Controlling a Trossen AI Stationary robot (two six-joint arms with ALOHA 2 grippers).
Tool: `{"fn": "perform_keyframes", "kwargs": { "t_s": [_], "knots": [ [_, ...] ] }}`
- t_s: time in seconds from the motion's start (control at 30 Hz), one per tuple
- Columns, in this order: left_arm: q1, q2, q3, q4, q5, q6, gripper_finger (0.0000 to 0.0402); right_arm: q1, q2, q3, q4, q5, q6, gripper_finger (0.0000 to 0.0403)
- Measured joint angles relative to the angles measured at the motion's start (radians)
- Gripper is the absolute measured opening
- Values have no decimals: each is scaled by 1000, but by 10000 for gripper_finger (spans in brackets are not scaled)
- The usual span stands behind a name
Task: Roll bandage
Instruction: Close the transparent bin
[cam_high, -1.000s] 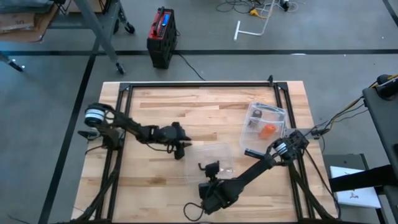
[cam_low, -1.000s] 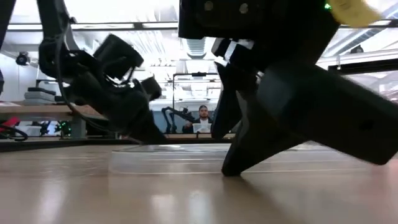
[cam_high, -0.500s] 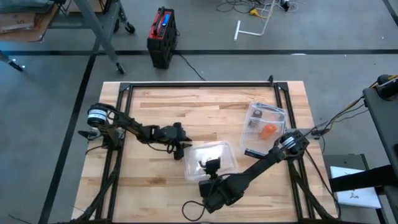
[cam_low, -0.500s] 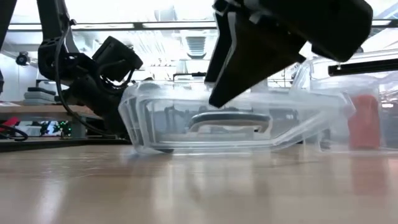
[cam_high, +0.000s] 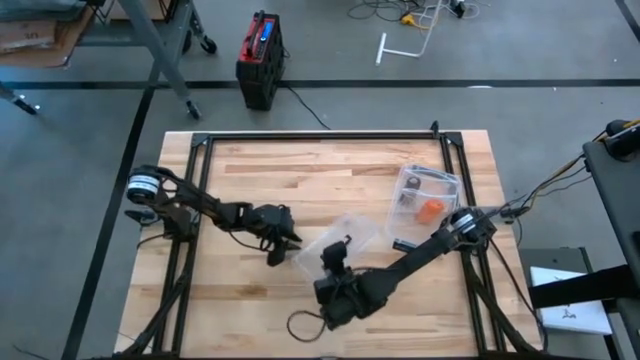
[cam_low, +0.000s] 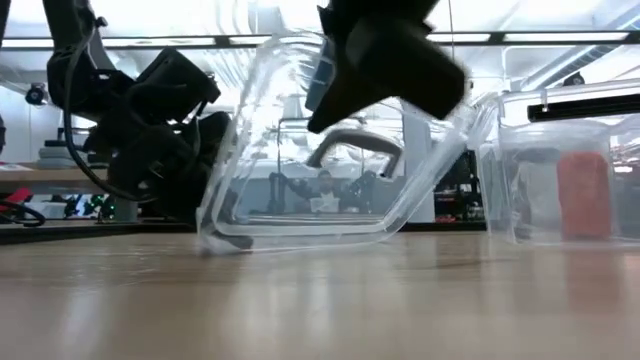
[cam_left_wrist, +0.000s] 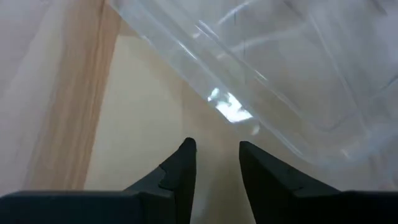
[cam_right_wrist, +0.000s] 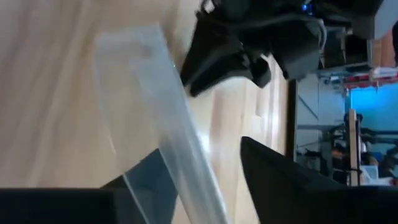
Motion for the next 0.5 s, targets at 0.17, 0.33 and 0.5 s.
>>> {"fn": "perform_keyframes", "kwargs": {
  "t_s": [0.17,0.33,0.5],
  "knots": [
    [5,-93,-2,-141,-43,44,116,-32,-31,0,1,-17,-44,78],
    [7,-266,-1,-268,-120,68,116,-40,-110,0,4,-61,-109,19],
    [11,-516,6,-308,-125,78,116,-47,-283,0,6,-13,-143,20]
  ]
}}
